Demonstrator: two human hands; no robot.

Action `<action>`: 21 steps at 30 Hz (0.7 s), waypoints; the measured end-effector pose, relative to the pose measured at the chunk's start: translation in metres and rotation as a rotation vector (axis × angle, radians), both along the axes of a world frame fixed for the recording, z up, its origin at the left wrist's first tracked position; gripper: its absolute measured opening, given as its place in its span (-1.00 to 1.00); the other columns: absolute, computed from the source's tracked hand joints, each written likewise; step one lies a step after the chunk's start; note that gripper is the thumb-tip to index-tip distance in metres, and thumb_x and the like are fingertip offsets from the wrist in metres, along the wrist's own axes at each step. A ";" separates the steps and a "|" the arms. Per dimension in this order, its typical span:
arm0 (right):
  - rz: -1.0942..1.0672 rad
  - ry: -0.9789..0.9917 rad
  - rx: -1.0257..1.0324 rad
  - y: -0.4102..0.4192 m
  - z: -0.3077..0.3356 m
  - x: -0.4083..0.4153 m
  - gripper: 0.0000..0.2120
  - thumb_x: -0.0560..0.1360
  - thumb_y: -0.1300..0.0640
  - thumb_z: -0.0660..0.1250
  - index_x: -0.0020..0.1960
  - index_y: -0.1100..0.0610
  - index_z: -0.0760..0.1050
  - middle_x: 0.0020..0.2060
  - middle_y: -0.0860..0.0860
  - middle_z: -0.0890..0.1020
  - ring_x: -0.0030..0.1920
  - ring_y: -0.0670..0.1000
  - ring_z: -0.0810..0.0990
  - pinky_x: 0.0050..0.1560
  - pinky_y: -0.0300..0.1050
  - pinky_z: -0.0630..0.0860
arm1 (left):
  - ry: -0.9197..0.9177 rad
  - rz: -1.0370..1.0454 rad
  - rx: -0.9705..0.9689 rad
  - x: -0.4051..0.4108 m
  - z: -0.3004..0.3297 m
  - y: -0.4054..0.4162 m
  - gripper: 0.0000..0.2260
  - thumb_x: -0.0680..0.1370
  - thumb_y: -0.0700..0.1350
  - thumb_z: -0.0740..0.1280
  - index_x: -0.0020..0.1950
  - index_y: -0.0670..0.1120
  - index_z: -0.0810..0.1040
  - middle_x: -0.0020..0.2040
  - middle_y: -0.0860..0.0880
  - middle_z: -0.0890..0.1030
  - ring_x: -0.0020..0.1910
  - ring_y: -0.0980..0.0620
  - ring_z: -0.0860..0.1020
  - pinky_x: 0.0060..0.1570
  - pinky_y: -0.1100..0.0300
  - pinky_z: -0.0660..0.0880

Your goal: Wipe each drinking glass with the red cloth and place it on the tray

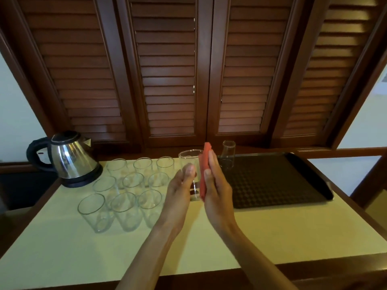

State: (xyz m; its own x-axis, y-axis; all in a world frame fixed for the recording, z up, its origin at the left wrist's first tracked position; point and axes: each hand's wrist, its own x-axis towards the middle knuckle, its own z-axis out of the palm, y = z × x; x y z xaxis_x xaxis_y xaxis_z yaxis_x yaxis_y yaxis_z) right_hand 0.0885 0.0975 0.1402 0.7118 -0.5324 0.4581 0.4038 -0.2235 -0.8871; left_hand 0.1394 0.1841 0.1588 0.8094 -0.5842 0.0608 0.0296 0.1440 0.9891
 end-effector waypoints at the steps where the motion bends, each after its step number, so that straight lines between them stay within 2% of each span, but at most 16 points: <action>1: 0.009 -0.004 0.029 -0.004 0.005 0.000 -0.54 0.71 0.17 0.09 0.57 -0.09 0.15 0.57 -0.18 0.24 0.56 -0.18 0.20 0.56 0.03 0.23 | 0.011 0.001 -0.004 -0.002 -0.004 -0.001 -0.53 0.57 0.22 0.25 0.43 0.09 0.56 0.34 0.05 0.64 0.36 0.10 0.57 0.30 0.12 0.53; 3: 0.004 0.010 -0.014 0.002 -0.001 -0.002 -0.55 0.72 0.12 0.09 0.58 -0.13 0.16 0.57 -0.15 0.27 0.57 -0.13 0.22 0.56 0.13 0.24 | -0.001 0.020 -0.050 0.002 -0.003 -0.001 -0.54 0.58 0.15 0.29 0.43 0.01 0.56 0.30 0.01 0.67 0.32 0.05 0.61 0.28 0.05 0.56; 5: -0.021 0.081 -0.022 0.016 -0.011 -0.012 -0.56 0.71 0.01 0.11 0.58 -0.17 0.21 0.50 -0.16 0.40 0.48 -0.11 0.38 0.47 0.00 0.38 | -0.003 0.063 -0.090 0.012 0.006 0.001 -0.57 0.55 0.10 0.35 0.38 -0.02 0.58 0.22 -0.01 0.70 0.26 0.01 0.65 0.33 -0.05 0.55; 7: -0.024 0.133 0.083 0.022 -0.012 -0.023 -0.64 0.70 -0.07 0.14 0.48 -0.18 0.40 0.20 -0.13 0.64 0.13 -0.13 0.61 0.12 -0.25 0.55 | 0.025 0.090 -0.109 0.024 0.015 0.003 -0.46 0.46 0.09 0.42 0.44 0.01 0.54 0.19 0.06 0.72 0.25 0.05 0.65 0.34 -0.01 0.54; 8: -0.014 0.158 0.202 0.021 -0.009 -0.024 -0.70 0.70 -0.03 0.14 0.38 -0.13 0.50 0.03 -0.10 0.71 -0.01 -0.14 0.65 -0.02 -0.29 0.56 | 0.040 0.098 -0.117 0.028 0.018 0.003 -0.41 0.43 0.08 0.44 0.46 0.03 0.53 0.16 0.10 0.73 0.22 0.09 0.66 0.26 0.07 0.58; 9: 0.002 0.181 0.365 0.017 -0.007 -0.023 -0.72 0.70 0.04 0.13 0.27 -0.06 0.57 -0.06 -0.07 0.74 -0.05 -0.11 0.67 -0.05 -0.26 0.57 | 0.057 0.103 -0.135 0.031 0.020 0.003 -0.40 0.42 0.06 0.46 0.47 0.02 0.52 0.15 0.09 0.74 0.19 0.09 0.68 0.15 0.13 0.61; 10: 0.010 0.201 0.548 0.011 -0.006 -0.022 -0.71 0.70 0.10 0.11 0.22 0.02 0.60 -0.08 -0.03 0.76 -0.01 -0.05 0.69 0.00 -0.18 0.58 | 0.086 0.110 -0.172 0.033 0.022 0.002 -0.39 0.42 0.04 0.46 0.47 -0.01 0.52 0.16 0.05 0.74 0.19 0.05 0.68 0.08 0.15 0.61; 12: 0.023 0.208 0.811 0.002 -0.002 -0.021 -0.69 0.71 0.12 0.10 0.26 0.12 0.59 0.01 0.06 0.75 0.11 0.05 0.68 0.14 -0.06 0.57 | 0.150 0.135 -0.269 0.035 0.024 -0.001 -0.45 0.45 -0.01 0.46 0.44 -0.06 0.54 0.19 0.00 0.73 0.16 -0.02 0.69 0.09 0.10 0.60; 14: 0.116 0.180 0.944 0.000 0.007 -0.021 -0.64 0.71 0.04 0.10 0.37 0.13 0.52 0.14 0.11 0.71 0.23 0.10 0.64 0.29 0.02 0.51 | 0.168 0.153 -0.337 0.034 0.022 -0.003 -0.51 0.44 -0.08 0.46 0.37 -0.04 0.54 0.22 -0.03 0.72 0.10 -0.04 0.69 0.12 0.10 0.62; 15: 0.175 0.159 0.979 0.001 0.012 -0.022 -0.62 0.69 0.00 0.12 0.40 0.14 0.49 0.19 0.13 0.68 0.28 0.11 0.61 0.36 0.05 0.47 | 0.157 0.161 -0.341 0.033 0.020 -0.004 -0.49 0.42 -0.13 0.48 0.37 -0.04 0.53 0.24 -0.04 0.71 0.13 -0.07 0.69 0.11 0.11 0.64; 16: 0.241 0.128 0.963 0.002 0.016 -0.023 -0.61 0.67 0.00 0.15 0.42 0.13 0.48 0.23 0.14 0.66 0.31 0.11 0.59 0.41 0.07 0.43 | 0.134 0.168 -0.331 0.032 0.017 -0.004 -0.44 0.40 -0.17 0.51 0.40 -0.04 0.50 0.26 -0.03 0.70 0.18 -0.09 0.69 0.10 0.11 0.66; 18: 0.308 0.089 0.856 -0.002 0.020 -0.022 -0.63 0.63 0.21 0.23 0.43 0.13 0.46 0.24 0.14 0.65 0.31 0.11 0.59 0.44 0.08 0.41 | 0.053 0.155 -0.279 0.029 0.013 -0.002 -0.33 0.40 -0.26 0.55 0.48 -0.03 0.46 0.29 -0.03 0.65 0.22 -0.09 0.69 0.08 0.08 0.68; 20: 0.266 0.098 0.738 -0.008 0.021 -0.020 -0.52 0.55 0.43 0.21 0.39 0.08 0.51 0.17 0.12 0.69 0.26 0.11 0.61 0.38 0.04 0.46 | -0.021 0.138 -0.223 0.026 0.010 0.001 -0.36 0.35 -0.28 0.58 0.40 -0.02 0.52 0.28 -0.04 0.62 0.18 -0.05 0.71 -0.04 0.16 0.67; 21: 0.226 0.111 0.688 -0.011 0.021 -0.019 -0.47 0.53 0.47 0.18 0.36 0.04 0.54 0.13 0.10 0.71 0.23 0.10 0.61 0.28 0.01 0.50 | -0.041 0.137 -0.208 0.025 0.010 0.002 -0.40 0.34 -0.29 0.58 0.33 -0.02 0.54 0.27 -0.04 0.60 0.15 -0.02 0.72 -0.10 0.21 0.65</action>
